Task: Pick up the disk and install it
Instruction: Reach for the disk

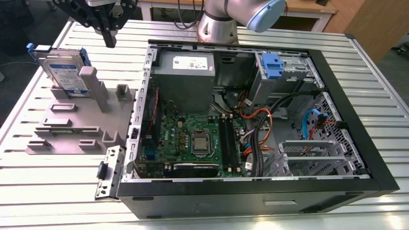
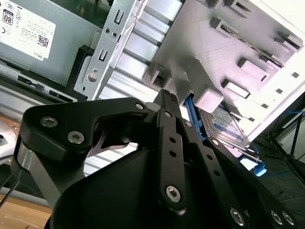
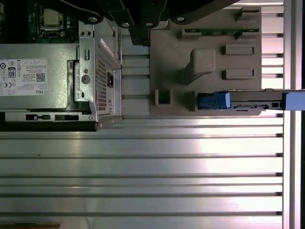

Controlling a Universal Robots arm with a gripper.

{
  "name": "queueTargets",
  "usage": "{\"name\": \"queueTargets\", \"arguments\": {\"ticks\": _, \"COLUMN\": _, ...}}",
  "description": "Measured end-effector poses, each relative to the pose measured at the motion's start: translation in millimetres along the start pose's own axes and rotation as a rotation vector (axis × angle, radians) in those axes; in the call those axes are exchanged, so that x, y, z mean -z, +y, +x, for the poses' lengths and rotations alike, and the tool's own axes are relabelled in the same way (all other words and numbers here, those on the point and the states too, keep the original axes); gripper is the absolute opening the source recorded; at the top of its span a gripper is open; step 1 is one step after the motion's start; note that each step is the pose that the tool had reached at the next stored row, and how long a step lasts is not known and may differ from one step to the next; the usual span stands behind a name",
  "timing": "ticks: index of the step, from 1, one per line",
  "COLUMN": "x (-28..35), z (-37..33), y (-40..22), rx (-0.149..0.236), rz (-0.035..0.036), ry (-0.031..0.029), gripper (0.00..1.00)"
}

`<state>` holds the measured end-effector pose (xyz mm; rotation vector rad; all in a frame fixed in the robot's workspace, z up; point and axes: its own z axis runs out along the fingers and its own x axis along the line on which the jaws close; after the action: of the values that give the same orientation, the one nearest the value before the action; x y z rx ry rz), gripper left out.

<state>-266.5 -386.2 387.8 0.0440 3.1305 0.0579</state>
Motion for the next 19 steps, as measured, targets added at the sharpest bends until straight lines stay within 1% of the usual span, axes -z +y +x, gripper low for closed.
{"name": "queueTargets", "arguments": {"ticks": 4, "x": 0.0, "z": 3.6, "y": -0.1, "rx": 0.000, "rz": 0.0000, "ry": 0.0000, "gripper": 0.11}}
{"name": "queueTargets", "arguments": {"ticks": 12, "x": -0.2, "z": 17.8, "y": 0.0, "rx": 0.000, "rz": 0.0000, "ry": 0.0000, "gripper": 0.11}}
{"name": "queueTargets", "arguments": {"ticks": 19, "x": -0.2, "z": 26.4, "y": 0.0, "rx": 0.000, "rz": 0.0000, "ry": 0.0001, "gripper": 0.11}}
